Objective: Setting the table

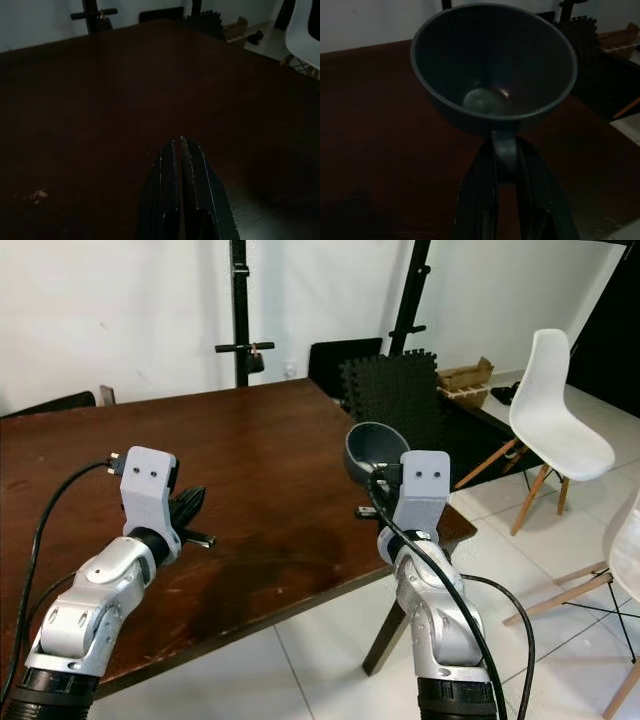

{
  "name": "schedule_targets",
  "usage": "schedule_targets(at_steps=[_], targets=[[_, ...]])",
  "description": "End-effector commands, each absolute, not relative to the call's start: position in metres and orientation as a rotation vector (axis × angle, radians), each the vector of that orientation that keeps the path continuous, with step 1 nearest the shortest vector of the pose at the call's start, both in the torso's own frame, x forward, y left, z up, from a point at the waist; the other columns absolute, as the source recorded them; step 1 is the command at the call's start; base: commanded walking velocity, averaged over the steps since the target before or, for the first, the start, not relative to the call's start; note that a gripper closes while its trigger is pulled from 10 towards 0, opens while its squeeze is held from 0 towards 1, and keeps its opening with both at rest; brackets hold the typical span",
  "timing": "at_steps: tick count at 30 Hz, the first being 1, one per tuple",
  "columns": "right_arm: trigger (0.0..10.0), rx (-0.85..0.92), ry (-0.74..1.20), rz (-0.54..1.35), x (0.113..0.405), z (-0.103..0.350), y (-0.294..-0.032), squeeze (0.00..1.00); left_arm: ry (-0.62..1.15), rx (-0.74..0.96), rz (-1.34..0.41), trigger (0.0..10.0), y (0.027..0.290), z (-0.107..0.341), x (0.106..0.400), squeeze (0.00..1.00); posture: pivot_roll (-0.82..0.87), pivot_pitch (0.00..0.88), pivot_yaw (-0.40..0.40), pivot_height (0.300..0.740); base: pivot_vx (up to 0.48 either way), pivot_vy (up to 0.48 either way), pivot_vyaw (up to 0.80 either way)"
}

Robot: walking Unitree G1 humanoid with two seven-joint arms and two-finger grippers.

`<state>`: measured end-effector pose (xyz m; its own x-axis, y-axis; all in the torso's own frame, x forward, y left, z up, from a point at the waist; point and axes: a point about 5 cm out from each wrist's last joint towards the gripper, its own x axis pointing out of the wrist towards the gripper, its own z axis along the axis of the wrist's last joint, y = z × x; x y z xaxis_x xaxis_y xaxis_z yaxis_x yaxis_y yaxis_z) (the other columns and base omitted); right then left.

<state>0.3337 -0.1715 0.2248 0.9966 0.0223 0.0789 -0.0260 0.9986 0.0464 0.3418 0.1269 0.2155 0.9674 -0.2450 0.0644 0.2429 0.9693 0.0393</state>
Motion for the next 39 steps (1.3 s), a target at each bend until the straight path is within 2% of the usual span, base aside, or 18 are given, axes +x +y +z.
schedule_targets(at_steps=[1, 39], targets=[[10.0, 0.059, -0.085, 0.018, 0.3325, 0.2244, -0.1735, 0.00, -0.046, 0.023, -0.246, 10.0, 0.1267, 0.2107, 0.3408, 0.00, -0.03, 0.082, 0.014, 0.740, 0.000, 0.000, 0.00], [10.0, 0.057, -0.083, 0.028, 0.3337, 0.2229, -0.1718, 0.00, -0.057, 0.000, -0.266, 10.0, 0.1239, 0.2102, 0.3392, 0.00, -0.03, 0.065, 0.010, 0.740, 0.000, 0.000, 0.00]])
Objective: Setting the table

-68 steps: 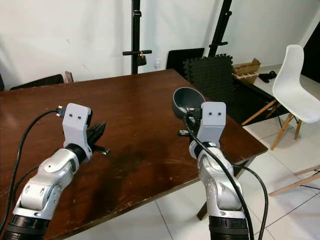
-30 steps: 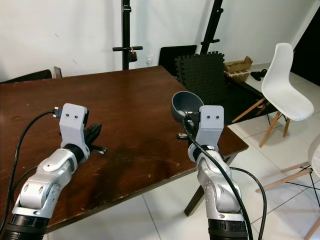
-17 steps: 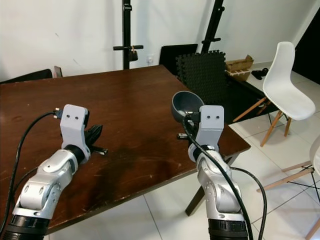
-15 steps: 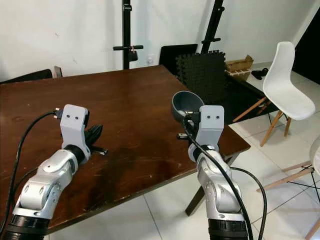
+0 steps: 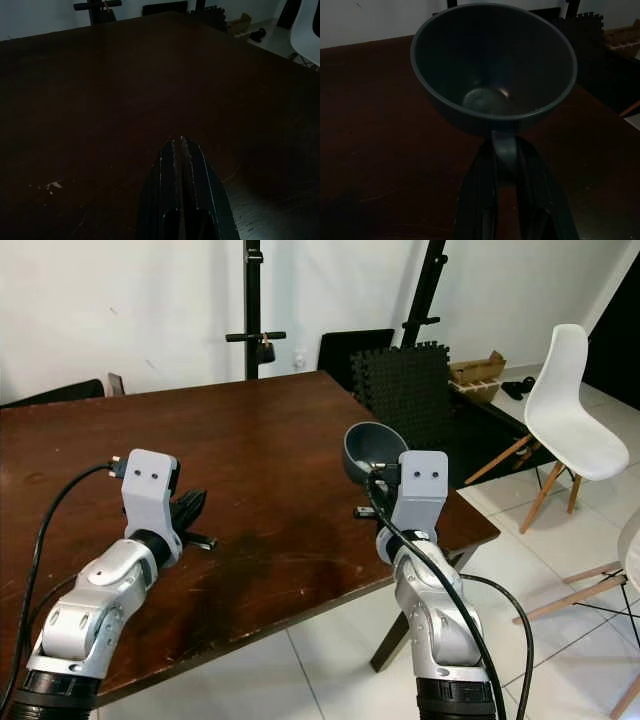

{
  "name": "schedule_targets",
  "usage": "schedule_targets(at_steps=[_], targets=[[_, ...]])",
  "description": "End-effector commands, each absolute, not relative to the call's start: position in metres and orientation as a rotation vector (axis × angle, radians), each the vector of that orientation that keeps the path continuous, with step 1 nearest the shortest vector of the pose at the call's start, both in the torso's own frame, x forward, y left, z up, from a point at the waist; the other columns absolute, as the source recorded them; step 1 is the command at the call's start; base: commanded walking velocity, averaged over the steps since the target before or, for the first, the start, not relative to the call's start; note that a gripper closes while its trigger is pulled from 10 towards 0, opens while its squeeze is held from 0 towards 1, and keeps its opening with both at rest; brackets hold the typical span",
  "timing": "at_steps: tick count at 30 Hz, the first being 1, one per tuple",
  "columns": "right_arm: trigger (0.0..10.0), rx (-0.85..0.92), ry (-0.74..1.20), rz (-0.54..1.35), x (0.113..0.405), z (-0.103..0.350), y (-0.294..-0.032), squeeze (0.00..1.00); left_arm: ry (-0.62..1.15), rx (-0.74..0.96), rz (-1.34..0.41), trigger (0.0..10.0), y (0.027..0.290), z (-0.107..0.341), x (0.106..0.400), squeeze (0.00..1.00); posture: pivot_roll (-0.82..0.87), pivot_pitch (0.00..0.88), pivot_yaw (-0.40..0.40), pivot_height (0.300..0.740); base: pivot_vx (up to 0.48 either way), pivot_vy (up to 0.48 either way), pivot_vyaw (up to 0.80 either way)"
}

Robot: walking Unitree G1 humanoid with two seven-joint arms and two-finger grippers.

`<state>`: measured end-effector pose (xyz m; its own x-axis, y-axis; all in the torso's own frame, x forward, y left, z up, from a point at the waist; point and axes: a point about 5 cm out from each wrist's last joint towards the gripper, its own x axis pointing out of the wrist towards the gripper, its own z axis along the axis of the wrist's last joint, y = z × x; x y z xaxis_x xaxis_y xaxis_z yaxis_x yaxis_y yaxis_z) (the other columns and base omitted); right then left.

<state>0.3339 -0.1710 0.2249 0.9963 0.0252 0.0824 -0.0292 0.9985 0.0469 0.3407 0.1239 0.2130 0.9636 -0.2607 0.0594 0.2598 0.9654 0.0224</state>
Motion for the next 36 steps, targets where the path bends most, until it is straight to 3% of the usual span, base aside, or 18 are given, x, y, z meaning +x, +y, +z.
schedule_targets(at_steps=[1, 36], targets=[[10.0, 0.058, -0.083, 0.029, 0.3336, 0.2228, -0.1716, 0.00, -0.059, -0.004, -0.267, 10.0, 0.1238, 0.2105, 0.3391, 0.00, -0.03, 0.065, 0.010, 0.740, 0.000, 0.000, 0.00], [10.0, 0.104, -0.087, 0.032, 0.3348, 0.2218, -0.1721, 0.00, -0.059, -0.003, -0.267, 10.0, 0.1250, 0.2110, 0.3376, 0.00, -0.02, 0.079, 0.010, 0.740, 0.000, 0.000, 0.00]])
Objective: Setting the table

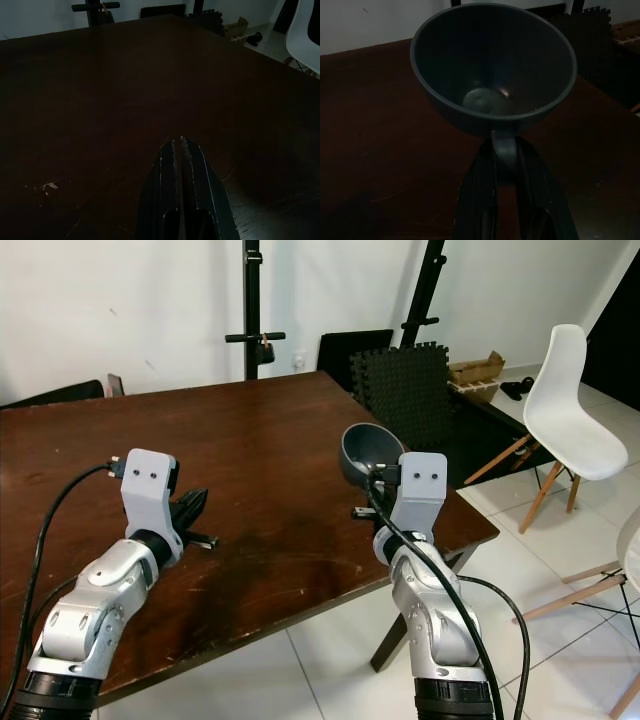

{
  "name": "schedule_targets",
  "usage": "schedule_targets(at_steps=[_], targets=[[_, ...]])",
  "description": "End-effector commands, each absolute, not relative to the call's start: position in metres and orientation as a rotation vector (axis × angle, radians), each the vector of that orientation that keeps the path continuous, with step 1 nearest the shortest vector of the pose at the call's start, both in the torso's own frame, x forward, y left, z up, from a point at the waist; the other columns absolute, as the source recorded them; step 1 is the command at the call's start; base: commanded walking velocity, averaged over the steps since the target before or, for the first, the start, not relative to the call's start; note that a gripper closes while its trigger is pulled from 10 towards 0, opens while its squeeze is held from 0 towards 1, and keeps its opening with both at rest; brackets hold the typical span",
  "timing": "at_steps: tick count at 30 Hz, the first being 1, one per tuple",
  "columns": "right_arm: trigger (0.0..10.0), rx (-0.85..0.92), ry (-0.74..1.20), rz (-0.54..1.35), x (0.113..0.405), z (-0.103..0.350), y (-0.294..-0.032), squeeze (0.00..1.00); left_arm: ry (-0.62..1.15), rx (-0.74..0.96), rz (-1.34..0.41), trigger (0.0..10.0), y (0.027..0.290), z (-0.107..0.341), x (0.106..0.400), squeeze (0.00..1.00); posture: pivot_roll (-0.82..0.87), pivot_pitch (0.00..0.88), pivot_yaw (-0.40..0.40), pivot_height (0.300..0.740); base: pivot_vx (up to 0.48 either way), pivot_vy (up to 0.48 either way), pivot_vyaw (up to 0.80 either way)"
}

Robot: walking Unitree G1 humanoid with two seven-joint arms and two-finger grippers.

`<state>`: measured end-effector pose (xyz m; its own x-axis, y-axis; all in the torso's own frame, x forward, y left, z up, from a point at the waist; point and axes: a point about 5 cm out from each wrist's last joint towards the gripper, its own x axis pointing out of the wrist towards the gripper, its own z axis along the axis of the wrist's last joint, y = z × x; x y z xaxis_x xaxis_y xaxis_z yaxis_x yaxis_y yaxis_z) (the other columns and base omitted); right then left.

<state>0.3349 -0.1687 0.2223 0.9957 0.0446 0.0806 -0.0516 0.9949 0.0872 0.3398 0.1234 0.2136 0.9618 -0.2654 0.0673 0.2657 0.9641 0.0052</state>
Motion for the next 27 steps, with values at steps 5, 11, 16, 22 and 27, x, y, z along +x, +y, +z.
schedule_targets(at_steps=[5, 11, 16, 22, 27], targets=[[10.0, 0.105, -0.086, 0.031, 0.3352, 0.2216, -0.1722, 0.00, -0.057, 0.000, -0.267, 10.0, 0.1251, 0.2108, 0.3374, 0.00, -0.02, 0.078, 0.011, 0.740, -0.327, 0.000, 0.00], [10.0, 0.106, -0.086, 0.029, 0.3354, 0.2216, -0.1723, 0.00, -0.058, 0.000, -0.264, 10.0, 0.1256, 0.2110, 0.3376, 0.00, -0.02, 0.079, 0.012, 0.740, -0.368, 0.000, 0.00], [10.0, 0.106, -0.086, 0.027, 0.3350, 0.2213, -0.1727, 0.00, -0.058, 0.002, -0.263, 10.0, 0.1261, 0.2111, 0.3374, 0.00, -0.02, 0.081, 0.013, 0.740, -0.351, 0.000, 0.00], [10.0, 0.107, -0.086, 0.026, 0.3351, 0.2212, -0.1730, 0.00, -0.056, 0.002, -0.264, 10.0, 0.1257, 0.2109, 0.3375, 0.00, -0.02, 0.081, 0.013, 0.740, -0.339, 0.000, 0.00], [10.0, 0.108, -0.085, 0.025, 0.3350, 0.2210, -0.1727, 0.00, -0.055, 0.003, -0.264, 10.0, 0.1259, 0.2108, 0.3373, 0.00, -0.02, 0.084, 0.015, 0.740, -0.331, 0.000, 0.00]])
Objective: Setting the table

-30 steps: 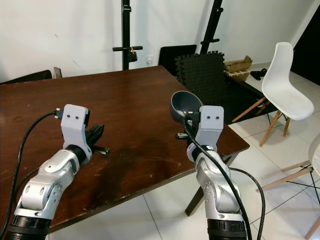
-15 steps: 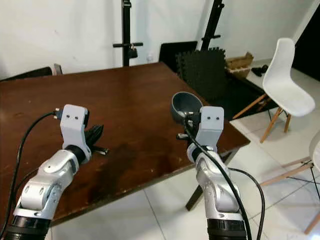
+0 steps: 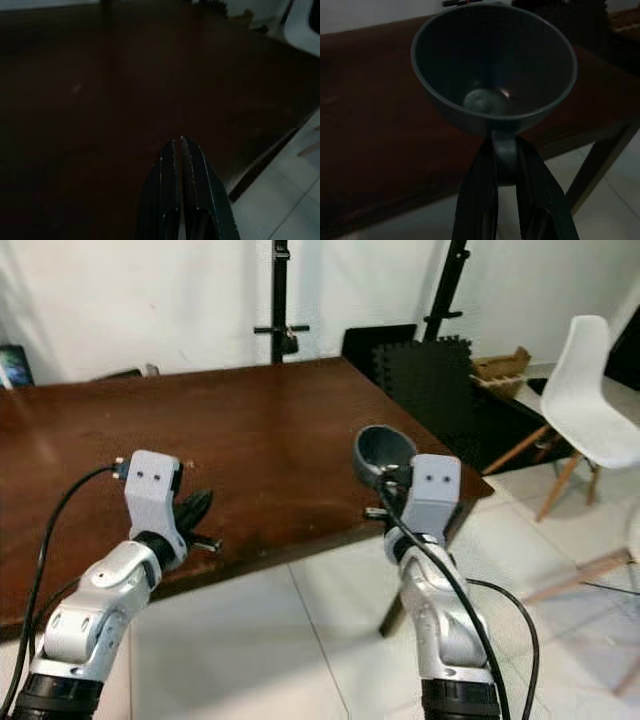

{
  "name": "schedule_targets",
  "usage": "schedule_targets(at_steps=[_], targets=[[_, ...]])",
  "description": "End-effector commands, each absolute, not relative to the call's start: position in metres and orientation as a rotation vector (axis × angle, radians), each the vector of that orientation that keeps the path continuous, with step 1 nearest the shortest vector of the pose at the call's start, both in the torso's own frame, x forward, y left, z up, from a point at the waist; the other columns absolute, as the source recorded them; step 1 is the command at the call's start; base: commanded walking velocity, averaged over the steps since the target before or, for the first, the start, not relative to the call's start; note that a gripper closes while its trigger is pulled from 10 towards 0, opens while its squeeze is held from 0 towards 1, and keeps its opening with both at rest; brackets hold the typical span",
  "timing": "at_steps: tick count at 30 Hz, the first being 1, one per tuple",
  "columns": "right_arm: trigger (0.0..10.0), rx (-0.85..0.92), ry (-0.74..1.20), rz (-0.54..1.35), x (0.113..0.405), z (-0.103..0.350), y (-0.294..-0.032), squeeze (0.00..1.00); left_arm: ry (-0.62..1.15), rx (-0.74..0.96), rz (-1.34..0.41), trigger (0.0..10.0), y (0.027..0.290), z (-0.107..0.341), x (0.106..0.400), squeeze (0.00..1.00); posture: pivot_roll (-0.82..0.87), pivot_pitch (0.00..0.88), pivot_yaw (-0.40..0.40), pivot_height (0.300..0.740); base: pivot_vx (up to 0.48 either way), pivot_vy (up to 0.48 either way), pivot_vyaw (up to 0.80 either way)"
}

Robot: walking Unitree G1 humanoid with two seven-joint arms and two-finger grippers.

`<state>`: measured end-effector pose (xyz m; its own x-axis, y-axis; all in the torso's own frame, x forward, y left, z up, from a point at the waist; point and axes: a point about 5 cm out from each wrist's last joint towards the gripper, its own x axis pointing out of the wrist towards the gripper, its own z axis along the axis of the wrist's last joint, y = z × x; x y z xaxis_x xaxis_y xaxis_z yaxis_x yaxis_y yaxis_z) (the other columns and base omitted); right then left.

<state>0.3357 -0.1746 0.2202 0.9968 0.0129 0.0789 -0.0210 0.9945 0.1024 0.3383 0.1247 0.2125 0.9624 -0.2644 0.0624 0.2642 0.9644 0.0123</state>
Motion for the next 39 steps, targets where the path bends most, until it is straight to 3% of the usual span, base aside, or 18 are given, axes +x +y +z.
schedule_targets(at_steps=[1, 12, 39], targets=[[10.0, 0.108, -0.085, 0.025, 0.3350, 0.2211, -0.1727, 0.00, -0.054, 0.003, -0.265, 10.0, 0.1260, 0.2108, 0.3374, 0.00, -0.02, 0.084, 0.015, 0.740, -0.322, 0.000, 0.00], [10.0, 0.110, -0.085, 0.024, 0.3349, 0.2210, -0.1729, 0.00, -0.053, 0.004, -0.264, 10.0, 0.1257, 0.2107, 0.3372, 0.00, -0.02, 0.086, 0.016, 0.740, -0.315, 0.000, 0.00], [10.0, 0.078, -0.071, 0.034, 0.3341, 0.2182, -0.1714, 0.00, -0.041, 0.007, -0.256, 10.0, 0.1258, 0.2087, 0.3377, 0.00, -0.02, 0.081, 0.014, 0.740, 0.000, 0.000, 0.00]])
